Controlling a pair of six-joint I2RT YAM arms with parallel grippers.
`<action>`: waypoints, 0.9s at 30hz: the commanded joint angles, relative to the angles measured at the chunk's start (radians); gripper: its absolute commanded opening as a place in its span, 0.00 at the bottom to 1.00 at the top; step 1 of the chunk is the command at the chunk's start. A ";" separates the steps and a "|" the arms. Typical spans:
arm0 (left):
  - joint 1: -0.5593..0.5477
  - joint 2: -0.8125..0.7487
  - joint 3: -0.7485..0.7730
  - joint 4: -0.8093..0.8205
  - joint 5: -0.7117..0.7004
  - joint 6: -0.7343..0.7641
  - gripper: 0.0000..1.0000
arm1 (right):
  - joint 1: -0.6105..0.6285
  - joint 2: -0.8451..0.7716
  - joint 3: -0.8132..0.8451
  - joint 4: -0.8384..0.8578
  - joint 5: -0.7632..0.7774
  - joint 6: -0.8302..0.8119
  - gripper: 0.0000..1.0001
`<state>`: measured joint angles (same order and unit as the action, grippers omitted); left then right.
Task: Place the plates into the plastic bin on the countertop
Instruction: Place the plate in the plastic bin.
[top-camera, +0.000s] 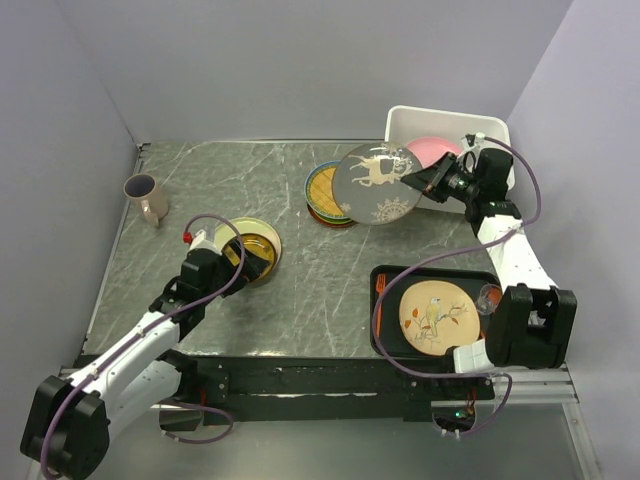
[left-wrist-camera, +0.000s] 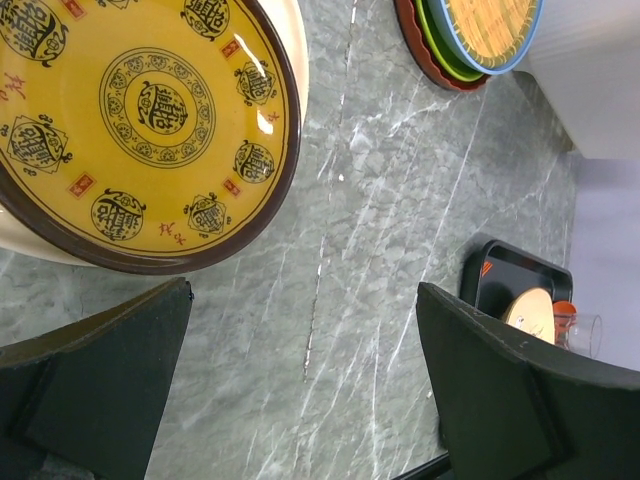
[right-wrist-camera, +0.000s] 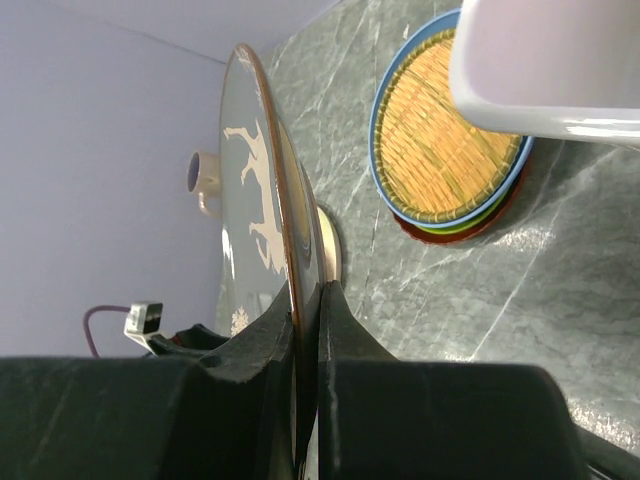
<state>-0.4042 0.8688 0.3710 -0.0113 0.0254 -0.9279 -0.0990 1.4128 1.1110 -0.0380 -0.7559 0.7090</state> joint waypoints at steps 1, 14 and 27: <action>0.004 0.015 0.034 0.042 0.011 0.026 0.99 | -0.036 0.003 0.085 0.190 -0.094 0.109 0.00; 0.004 0.061 0.046 0.070 0.028 0.031 0.99 | -0.130 0.063 0.129 0.253 -0.119 0.202 0.00; 0.004 0.045 0.060 0.048 0.024 0.043 0.99 | -0.189 0.120 0.179 0.267 -0.076 0.261 0.00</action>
<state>-0.4042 0.9321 0.3878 0.0147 0.0399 -0.9089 -0.2695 1.5345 1.1736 0.1249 -0.8124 0.9043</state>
